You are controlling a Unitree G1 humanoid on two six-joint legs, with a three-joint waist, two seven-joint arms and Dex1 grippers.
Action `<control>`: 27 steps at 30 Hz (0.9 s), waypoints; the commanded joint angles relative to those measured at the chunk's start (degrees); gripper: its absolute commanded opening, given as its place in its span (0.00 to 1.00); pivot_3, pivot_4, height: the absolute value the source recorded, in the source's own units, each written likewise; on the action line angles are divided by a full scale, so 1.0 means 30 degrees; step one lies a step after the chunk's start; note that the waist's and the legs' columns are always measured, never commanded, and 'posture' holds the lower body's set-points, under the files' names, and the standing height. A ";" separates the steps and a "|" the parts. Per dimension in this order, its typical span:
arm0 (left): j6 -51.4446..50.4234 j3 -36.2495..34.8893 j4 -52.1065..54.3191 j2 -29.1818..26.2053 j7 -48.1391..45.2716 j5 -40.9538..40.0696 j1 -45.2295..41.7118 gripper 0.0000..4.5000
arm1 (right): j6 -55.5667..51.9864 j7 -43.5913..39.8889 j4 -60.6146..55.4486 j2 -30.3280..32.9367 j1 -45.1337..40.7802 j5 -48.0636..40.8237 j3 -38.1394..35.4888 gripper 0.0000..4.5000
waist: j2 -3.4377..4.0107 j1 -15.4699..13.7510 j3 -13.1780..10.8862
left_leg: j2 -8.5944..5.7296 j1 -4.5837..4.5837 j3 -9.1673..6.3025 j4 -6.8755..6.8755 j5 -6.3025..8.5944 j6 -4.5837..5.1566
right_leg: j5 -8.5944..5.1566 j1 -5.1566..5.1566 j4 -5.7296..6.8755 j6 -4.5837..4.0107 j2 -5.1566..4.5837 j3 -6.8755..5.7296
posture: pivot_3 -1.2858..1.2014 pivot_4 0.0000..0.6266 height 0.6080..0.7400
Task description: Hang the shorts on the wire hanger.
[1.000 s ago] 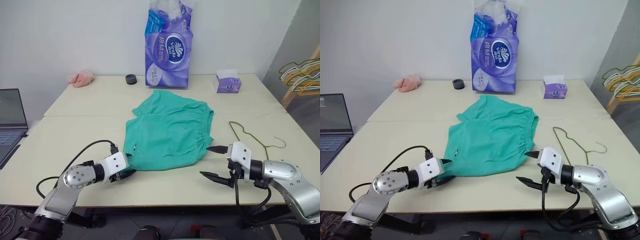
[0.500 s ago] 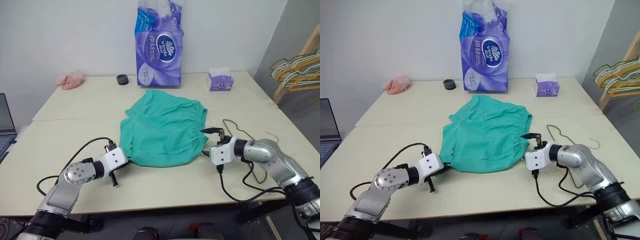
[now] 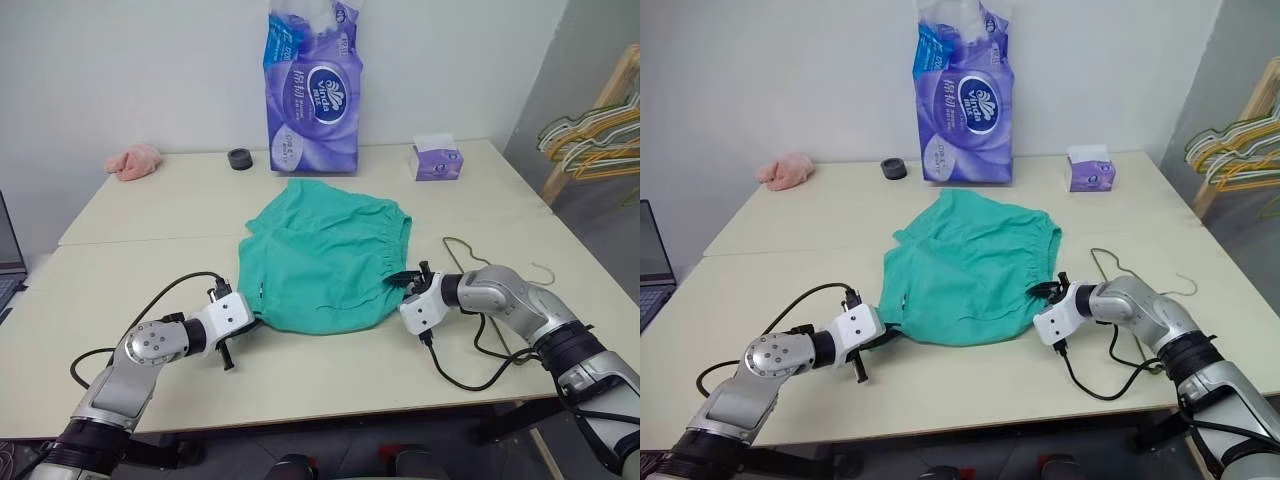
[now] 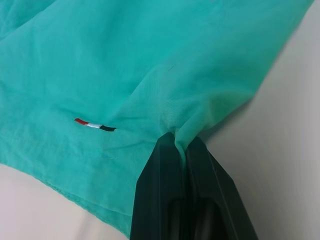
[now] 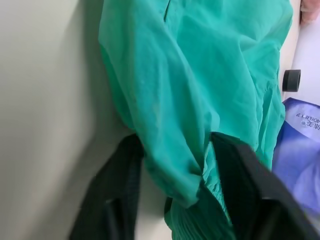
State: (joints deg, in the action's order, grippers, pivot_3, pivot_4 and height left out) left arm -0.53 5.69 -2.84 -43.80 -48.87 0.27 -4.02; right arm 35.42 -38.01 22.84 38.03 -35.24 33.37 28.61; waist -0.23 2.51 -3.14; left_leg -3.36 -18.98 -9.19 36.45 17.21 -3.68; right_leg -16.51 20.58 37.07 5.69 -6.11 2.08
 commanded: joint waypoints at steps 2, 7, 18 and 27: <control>0.0096 -0.0282 0.1370 -0.1259 -0.1760 -0.0557 0.0666 0.00 | -0.1128 -0.1995 -0.0859 -0.0061 -0.0130 -0.2321 -0.0771 0.07 | -0.0013 0.0144 0.0008 | 0.0002 0.0000 0.0000 0.0000 0.0004 0.0008 | 0.0006 0.0006 0.0003 0.0001 0.0003 0.0017 | 0.50 0.00 1.00; -0.0807 -0.0347 0.2705 -0.2987 -0.4199 -0.1624 0.1842 0.00 | -0.2817 -0.5534 -0.3248 0.0585 0.1042 -0.5006 -0.0721 0.01 | -0.0014 0.0229 0.0011 | 0.0010 0.0003 -0.0006 -0.0011 0.0017 0.0031 | 0.0006 0.0004 -0.0005 -0.0001 0.0004 0.0031 | 0.50 0.00 1.00; -0.5717 -0.0855 0.8921 -0.6781 -0.8899 -0.6284 0.6039 0.00 | -0.6103 -1.2347 -0.8601 0.4719 0.3893 -0.9853 -0.0995 0.01 | -0.0014 0.0184 0.0002 | 0.0030 0.0014 0.0068 -0.0004 0.0050 0.0089 | 0.0006 -0.0013 -0.0009 0.0008 0.0012 0.0041 | 0.50 0.00 1.00; -0.6312 -0.0731 1.0234 -0.7095 -0.9402 -0.7027 0.7048 0.00 | -0.7141 -1.3834 -1.0213 0.5794 0.4688 -1.0821 -0.1153 0.01 | -0.0010 0.0134 -0.0004 | 0.0114 0.0031 0.0134 0.0048 0.0050 0.0089 | 0.0010 -0.0038 0.0000 0.0011 0.0087 0.0046 | 0.50 0.00 1.00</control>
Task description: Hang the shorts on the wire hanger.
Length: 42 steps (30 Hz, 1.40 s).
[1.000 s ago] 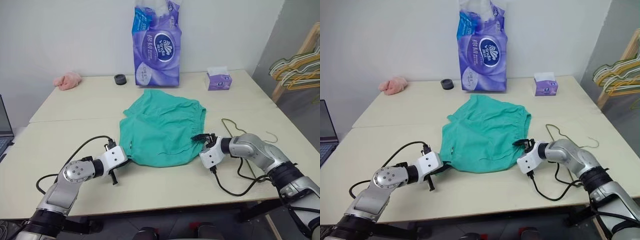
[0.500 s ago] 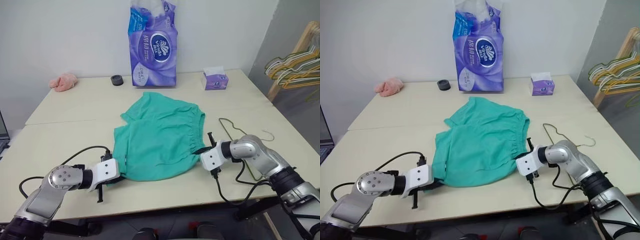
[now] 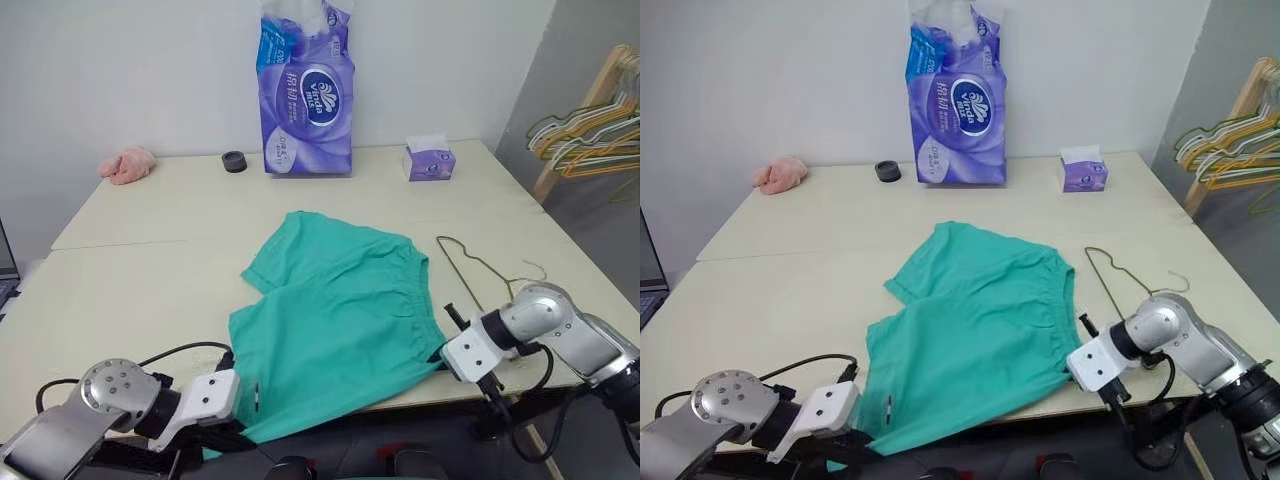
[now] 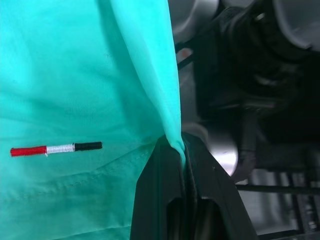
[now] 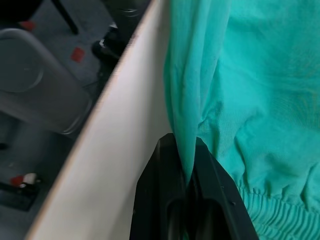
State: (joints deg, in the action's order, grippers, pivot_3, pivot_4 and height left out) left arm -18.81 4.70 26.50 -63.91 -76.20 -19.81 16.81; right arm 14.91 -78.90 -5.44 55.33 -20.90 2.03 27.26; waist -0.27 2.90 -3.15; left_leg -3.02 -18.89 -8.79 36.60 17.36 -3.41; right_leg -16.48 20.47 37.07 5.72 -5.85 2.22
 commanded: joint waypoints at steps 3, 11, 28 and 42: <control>-0.0285 -0.0389 0.0567 -0.0331 -0.0258 -0.0330 0.0159 0.00 | -0.0422 -0.0071 -0.0947 -0.0140 -0.0054 -0.0293 -0.0739 0.01 | -0.0001 -0.0004 -0.0003 | 0.0049 0.0000 0.0024 0.0015 0.0001 -0.0001 | 0.0011 -0.0001 -0.0002 -0.0010 0.0047 0.0006 | 0.50 0.00 1.00; -0.1638 0.0248 0.0937 -0.0234 -0.0057 -0.0509 0.0518 0.41 | -0.1939 -0.1990 -0.2247 0.1054 0.0282 -0.1142 -0.0925 0.46 | 0.0010 -0.0013 -0.0015 | 0.0229 0.0003 0.0060 0.0036 0.0008 -0.0004 | 0.0045 0.0009 -0.0008 -0.0095 0.0236 0.0012 | 0.50 0.00 1.00; -0.4820 -0.1393 0.0143 0.6715 0.6894 -0.3321 -0.7416 0.98 | -1.4064 0.7713 -0.0815 -0.1488 0.1880 -0.6667 -1.0370 0.98 | -0.0052 -0.0390 0.0005 | 0.0234 0.0016 0.0080 0.0138 0.0003 -0.0008 | 0.0208 -0.0034 -0.0030 -0.0114 0.0263 0.0055 | 0.49 0.00 1.00; -0.3374 0.0309 -0.2195 0.6449 0.4946 -0.1844 -0.9845 0.98 | -1.9070 1.9068 0.4328 -0.7343 0.1028 -0.4355 -1.3110 0.98 | -0.0016 0.0308 0.0078 | 0.0248 -0.0011 0.0238 0.0123 0.0002 -0.0007 | 0.0206 0.0058 -0.0023 -0.0132 0.0282 0.0181 | 0.47 0.00 1.00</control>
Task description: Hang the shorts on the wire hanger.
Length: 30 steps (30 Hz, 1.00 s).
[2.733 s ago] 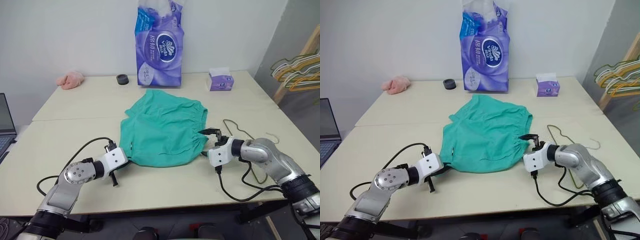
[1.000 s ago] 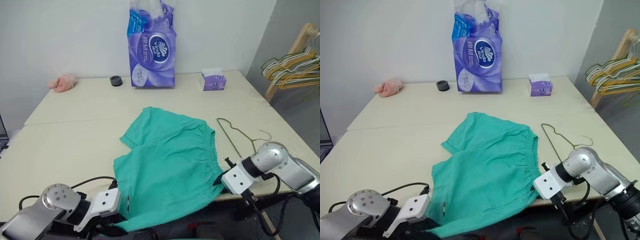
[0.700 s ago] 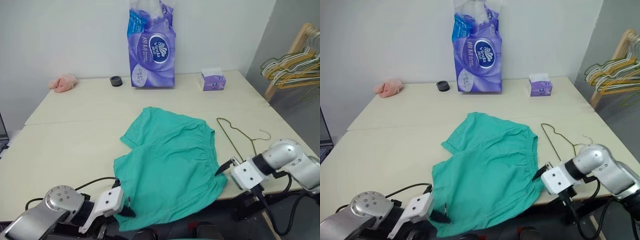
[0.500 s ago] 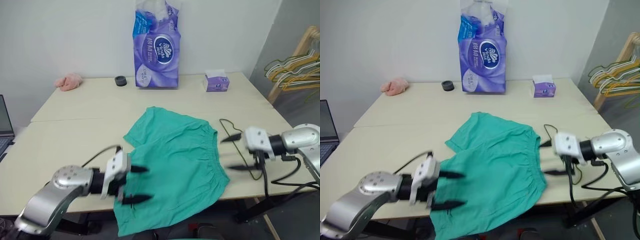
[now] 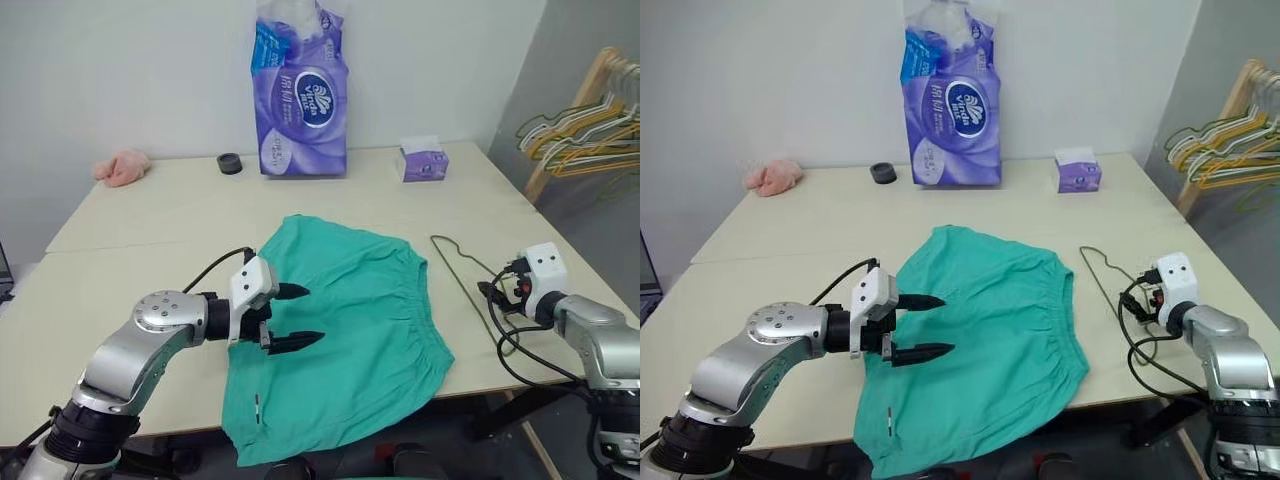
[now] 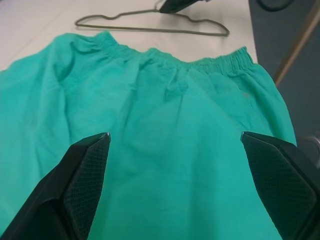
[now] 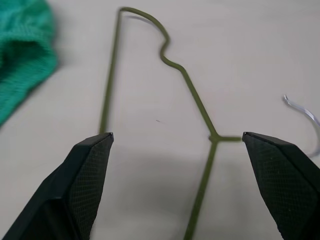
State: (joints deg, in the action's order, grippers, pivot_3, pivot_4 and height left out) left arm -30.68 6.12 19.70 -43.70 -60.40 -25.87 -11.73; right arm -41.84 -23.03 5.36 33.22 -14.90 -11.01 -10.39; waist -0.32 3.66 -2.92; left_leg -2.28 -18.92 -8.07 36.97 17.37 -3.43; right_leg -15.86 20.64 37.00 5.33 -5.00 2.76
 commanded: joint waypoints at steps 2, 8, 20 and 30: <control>0.0650 -0.0224 0.0084 -0.0268 -0.0350 0.0229 -0.0253 0.98 | -0.0530 -0.0093 0.1487 -0.0083 -0.1237 -0.0264 -0.0264 0.98 | 0.0003 0.0211 -0.0001 | 0.0001 0.0002 0.0002 0.0002 -0.0001 0.0000 | 0.0001 -0.0002 0.0000 0.0003 0.0000 0.0005 | 0.48 0.00 1.00; 0.0602 -0.0324 0.0355 -0.0284 -0.0208 0.0288 -0.0004 0.99 | -0.1964 0.0247 0.4290 -0.0556 -0.2239 -0.0770 -0.0805 0.90 | -0.0035 0.0477 0.0026 | 0.0005 0.0028 -0.0009 0.0007 -0.0001 0.0002 | 0.0004 -0.0038 -0.0002 0.0009 0.0000 -0.0002 | 0.48 0.00 1.00; 0.0944 -0.0223 0.0356 -0.0137 0.0163 0.0833 0.0469 0.99 | 0.0902 0.0974 0.7708 -0.0726 -0.3346 0.1855 0.1667 0.05 | -0.0424 0.0455 0.0323 | 0.0016 0.0125 -0.0077 0.0008 0.0001 0.0003 | 0.0001 -0.0154 -0.0029 0.0013 0.0018 -0.0053 | 0.48 0.00 1.00; 0.1902 -0.1220 -0.2500 0.1171 0.3133 0.2316 -0.0655 1.00 | 0.3585 0.1320 0.6869 -0.0132 -0.4620 0.1697 0.0195 0.00 | -0.0225 0.0427 0.0198 | 0.0005 0.0097 -0.0077 0.0009 0.0001 0.0003 | 0.0013 -0.0124 -0.0028 0.0029 0.0014 -0.0041 | 0.49 0.00 1.00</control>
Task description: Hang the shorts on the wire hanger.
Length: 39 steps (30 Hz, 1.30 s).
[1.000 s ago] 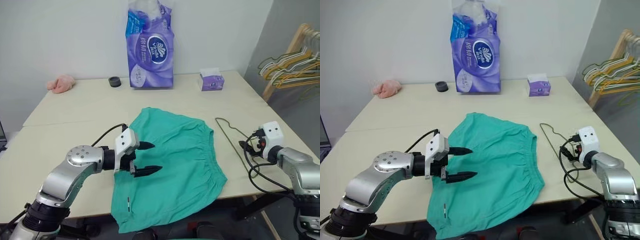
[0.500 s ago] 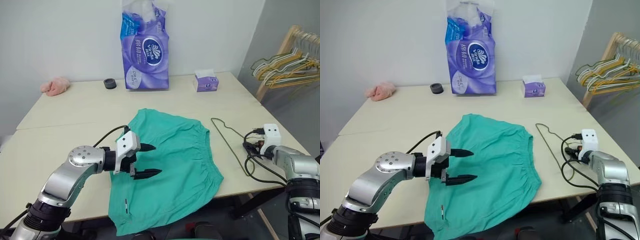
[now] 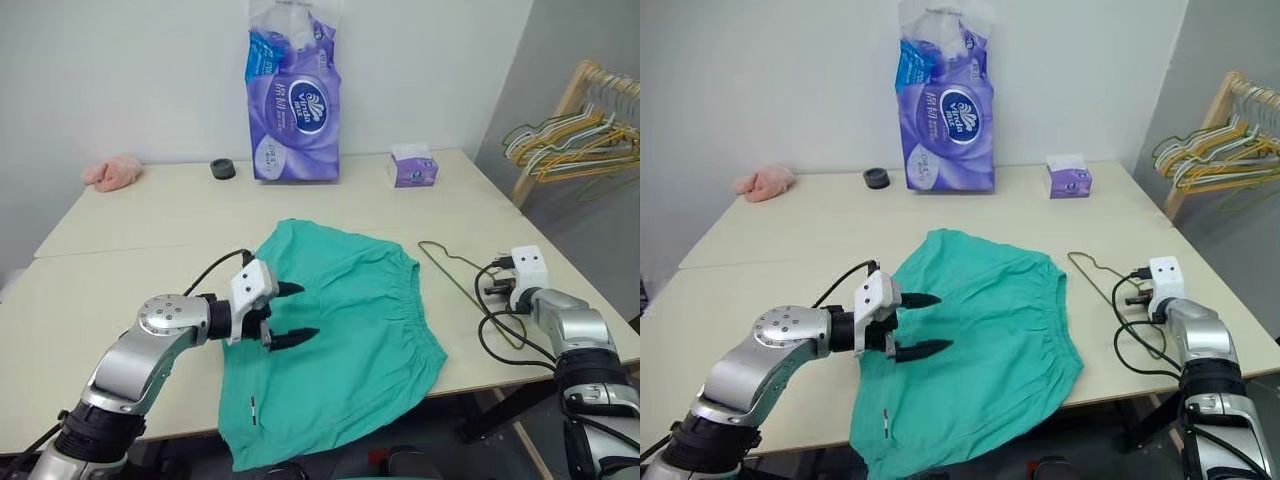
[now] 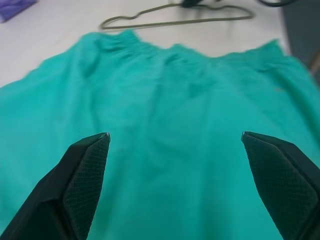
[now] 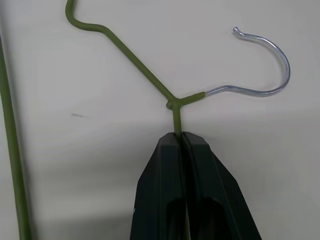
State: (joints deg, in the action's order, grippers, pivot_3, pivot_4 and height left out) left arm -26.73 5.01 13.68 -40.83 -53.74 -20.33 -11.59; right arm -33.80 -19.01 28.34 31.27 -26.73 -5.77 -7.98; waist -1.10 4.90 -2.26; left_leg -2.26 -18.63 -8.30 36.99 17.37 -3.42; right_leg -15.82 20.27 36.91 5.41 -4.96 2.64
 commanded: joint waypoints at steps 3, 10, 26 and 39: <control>0.0869 -0.1766 -0.2397 0.0691 0.2142 0.0720 -0.1711 1.00 | 0.2398 -0.0431 -0.2865 0.1204 -0.0657 0.0127 -0.0633 0.00 | 0.0160 0.0028 -0.0080 | -0.0003 -0.0069 -0.0001 -0.0002 -0.0001 -0.0001 | 0.0001 0.0080 0.0017 -0.0004 0.0000 0.0009 | 0.48 0.00 1.00; 0.0500 -0.3736 -0.5747 0.1600 0.3694 0.0147 -0.4098 1.00 | 0.7144 -0.1971 -0.7716 0.2045 0.0372 0.1447 0.1231 0.00 | 0.0215 0.0162 -0.0107 | -0.0017 -0.0129 -0.0004 -0.0021 0.0000 -0.0001 | 0.0001 0.0180 0.0026 -0.0001 -0.0015 0.0018 | 0.48 0.00 1.00; -0.3874 -0.1271 -0.3347 -0.2125 -0.3827 -0.2581 -0.3514 1.00 | 1.6910 -0.7562 -1.0682 0.2309 -0.1426 0.4799 0.7487 0.00 | 0.0215 0.0587 -0.0124 | -0.0025 -0.0196 -0.0034 -0.0004 -0.0002 -0.0014 | 0.0003 0.0254 0.0046 0.0002 -0.0018 0.0012 | 0.47 0.00 1.00; -0.3274 0.0091 -0.2478 -0.1733 -0.4257 -0.1995 -0.2441 0.91 | 1.7701 -0.8692 -1.0838 0.1211 -0.2645 0.4655 0.7923 0.00 | 0.0212 0.0572 -0.0125 | -0.0028 -0.0220 -0.0059 -0.0005 -0.0002 -0.0013 | 0.0010 0.0280 0.0056 -0.0014 -0.0017 0.0009 | 0.47 0.00 1.00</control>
State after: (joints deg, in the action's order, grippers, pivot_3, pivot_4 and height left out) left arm -37.13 5.83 4.76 -46.08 -66.47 -25.96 -18.49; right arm 19.27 -45.04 -2.54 35.00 -32.96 8.49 16.91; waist -0.47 6.62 -2.64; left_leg -2.34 -19.29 -8.48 36.98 17.37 -3.46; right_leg -15.79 21.11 37.08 5.37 -5.01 2.66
